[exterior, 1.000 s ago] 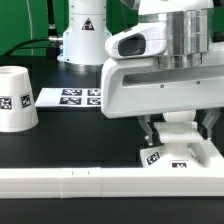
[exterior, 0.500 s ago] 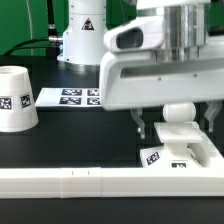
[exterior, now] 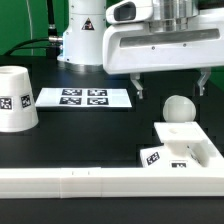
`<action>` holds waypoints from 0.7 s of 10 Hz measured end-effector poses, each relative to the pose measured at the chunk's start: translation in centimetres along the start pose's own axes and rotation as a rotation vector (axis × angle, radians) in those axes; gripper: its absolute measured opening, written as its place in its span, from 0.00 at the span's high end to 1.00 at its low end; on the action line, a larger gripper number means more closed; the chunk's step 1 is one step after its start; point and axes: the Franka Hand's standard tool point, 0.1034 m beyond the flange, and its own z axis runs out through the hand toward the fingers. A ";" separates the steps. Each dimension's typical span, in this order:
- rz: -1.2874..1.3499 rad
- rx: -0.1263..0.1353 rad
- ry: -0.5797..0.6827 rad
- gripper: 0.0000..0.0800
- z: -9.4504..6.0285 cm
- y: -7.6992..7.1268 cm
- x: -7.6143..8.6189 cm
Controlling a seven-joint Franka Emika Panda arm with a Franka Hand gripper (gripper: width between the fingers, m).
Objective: Assemble lamp
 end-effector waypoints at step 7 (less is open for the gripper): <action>0.028 0.013 -0.008 0.13 1.2 -1.5 -2.6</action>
Offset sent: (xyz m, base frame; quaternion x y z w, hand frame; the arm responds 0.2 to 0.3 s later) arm 0.0000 0.0000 0.0000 0.0000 0.0000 0.0000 1.0000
